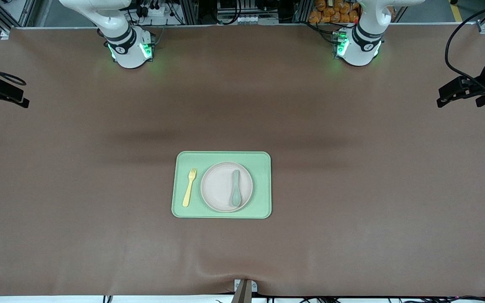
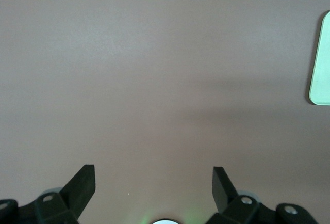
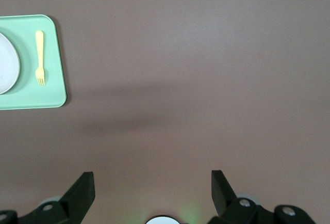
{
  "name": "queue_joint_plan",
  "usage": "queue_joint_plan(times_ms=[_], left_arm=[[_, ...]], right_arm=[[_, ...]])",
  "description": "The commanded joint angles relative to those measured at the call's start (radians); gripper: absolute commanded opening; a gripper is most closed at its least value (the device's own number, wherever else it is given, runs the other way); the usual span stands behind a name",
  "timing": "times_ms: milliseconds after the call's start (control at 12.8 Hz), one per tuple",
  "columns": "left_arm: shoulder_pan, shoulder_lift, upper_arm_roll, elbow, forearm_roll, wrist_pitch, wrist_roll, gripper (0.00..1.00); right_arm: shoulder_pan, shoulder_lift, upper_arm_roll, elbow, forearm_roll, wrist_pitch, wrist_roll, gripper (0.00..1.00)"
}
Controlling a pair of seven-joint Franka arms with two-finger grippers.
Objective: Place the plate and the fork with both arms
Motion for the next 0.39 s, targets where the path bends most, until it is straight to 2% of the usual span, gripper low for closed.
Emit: queue_joint_plan(times_ms=[0,312], left_arm=[[0.004,0.0,-0.002,0.001,-0.011,0.007,-0.001,1.0],[0.004,0.0,-0.002,0.001,-0.011,0.007,0.001,1.0]], right_arm=[[-0.017,-0.019,0.026,-0.002,-0.019,-0.007,0.014,1.0],[-0.02,-0.017,0.024,0.006,-0.019,-0.006,0.011,1.0]])
